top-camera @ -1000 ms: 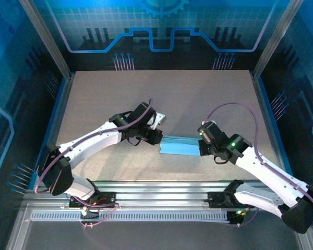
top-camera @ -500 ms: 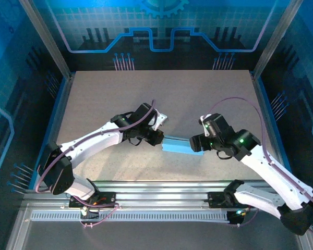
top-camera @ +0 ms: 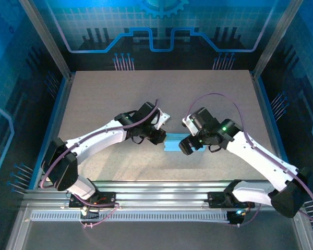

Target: Fold the paper box

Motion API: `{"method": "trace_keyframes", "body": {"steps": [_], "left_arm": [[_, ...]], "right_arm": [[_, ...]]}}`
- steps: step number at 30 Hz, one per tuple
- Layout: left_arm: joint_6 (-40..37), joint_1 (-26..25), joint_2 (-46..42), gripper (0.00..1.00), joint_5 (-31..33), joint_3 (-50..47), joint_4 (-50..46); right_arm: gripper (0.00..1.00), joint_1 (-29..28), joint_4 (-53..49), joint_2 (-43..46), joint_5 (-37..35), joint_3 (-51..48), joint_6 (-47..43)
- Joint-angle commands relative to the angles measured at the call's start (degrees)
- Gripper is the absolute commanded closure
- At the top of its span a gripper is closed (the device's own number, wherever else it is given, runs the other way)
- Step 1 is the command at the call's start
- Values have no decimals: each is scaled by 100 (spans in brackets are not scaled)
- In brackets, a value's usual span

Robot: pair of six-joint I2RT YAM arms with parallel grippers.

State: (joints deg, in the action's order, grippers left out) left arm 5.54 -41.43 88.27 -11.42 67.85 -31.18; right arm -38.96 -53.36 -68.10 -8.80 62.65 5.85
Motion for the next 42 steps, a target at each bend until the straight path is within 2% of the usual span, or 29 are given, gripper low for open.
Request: {"method": "trace_keyframes", "body": {"steps": [1,6,15,31,39,42], "left_arm": [[-180,-15,100,94,-133,161,-115],[-230,-6,77,94,-138,172,-125],[-339,63,186,94,-307,417,-341],[-317,363,542,95,-1076,924,-790],[-257,420,621,96,-1189,931,-833],[-238,434,635,96,-1234,963,-846]], "right_arm": [[0,-46,148,-209,-114,254,-429],[0,-15,313,-552,-225,369,-695],[0,33,653,-1124,-19,262,-881],[10,-50,809,-1244,64,1,-679],[8,-119,816,-1312,-183,-40,-609],[11,-120,818,-1351,-243,-24,-594]]}}
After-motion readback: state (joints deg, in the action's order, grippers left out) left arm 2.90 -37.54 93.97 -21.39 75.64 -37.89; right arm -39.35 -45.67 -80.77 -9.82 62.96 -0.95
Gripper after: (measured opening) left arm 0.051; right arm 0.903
